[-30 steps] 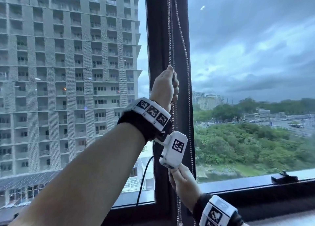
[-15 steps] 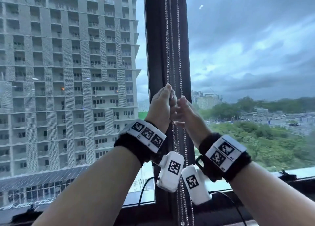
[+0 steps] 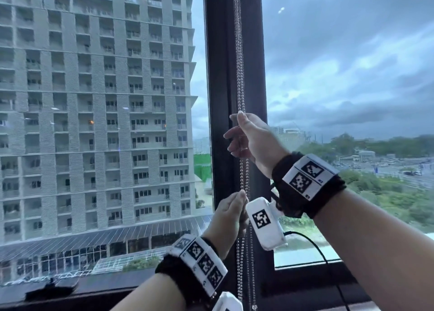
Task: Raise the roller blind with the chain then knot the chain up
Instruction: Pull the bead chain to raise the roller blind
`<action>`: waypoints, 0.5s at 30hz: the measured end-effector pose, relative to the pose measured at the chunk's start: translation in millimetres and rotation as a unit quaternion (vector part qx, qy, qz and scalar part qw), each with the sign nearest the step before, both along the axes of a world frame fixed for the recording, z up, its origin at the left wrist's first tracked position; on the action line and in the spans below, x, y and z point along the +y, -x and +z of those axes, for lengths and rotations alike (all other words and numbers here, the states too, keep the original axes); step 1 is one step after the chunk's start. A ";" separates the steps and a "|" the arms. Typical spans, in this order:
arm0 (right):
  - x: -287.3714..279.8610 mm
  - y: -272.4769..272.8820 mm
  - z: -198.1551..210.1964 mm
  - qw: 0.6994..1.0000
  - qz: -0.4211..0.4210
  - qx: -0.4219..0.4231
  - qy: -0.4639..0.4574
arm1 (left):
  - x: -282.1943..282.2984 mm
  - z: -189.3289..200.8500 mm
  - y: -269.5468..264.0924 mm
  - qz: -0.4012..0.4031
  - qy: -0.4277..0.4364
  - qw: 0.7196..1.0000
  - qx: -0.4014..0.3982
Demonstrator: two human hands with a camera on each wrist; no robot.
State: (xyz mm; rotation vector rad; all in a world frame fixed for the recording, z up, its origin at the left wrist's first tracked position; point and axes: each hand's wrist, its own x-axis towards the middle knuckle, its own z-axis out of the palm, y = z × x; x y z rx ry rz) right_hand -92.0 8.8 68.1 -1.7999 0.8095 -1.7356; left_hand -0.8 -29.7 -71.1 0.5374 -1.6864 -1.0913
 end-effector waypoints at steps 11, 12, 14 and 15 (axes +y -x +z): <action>0.2 -10.4 -13.3 0.997 -0.009 -0.062 0.037 | 13.2 2.5 -6.7 -0.046 -0.011 0.997 -0.068; 1.2 -9.2 -13.4 0.997 -0.013 -0.062 0.041 | 10.3 5.5 -8.6 -0.057 -0.017 0.994 -0.087; 2.9 -6.2 -14.3 0.997 -0.012 -0.070 0.042 | 4.0 14.0 -13.2 -0.087 -0.031 0.991 -0.094; 4.0 -5.0 -14.7 0.996 -0.009 -0.074 0.043 | 0.7 21.1 -14.8 -0.095 -0.026 0.992 -0.081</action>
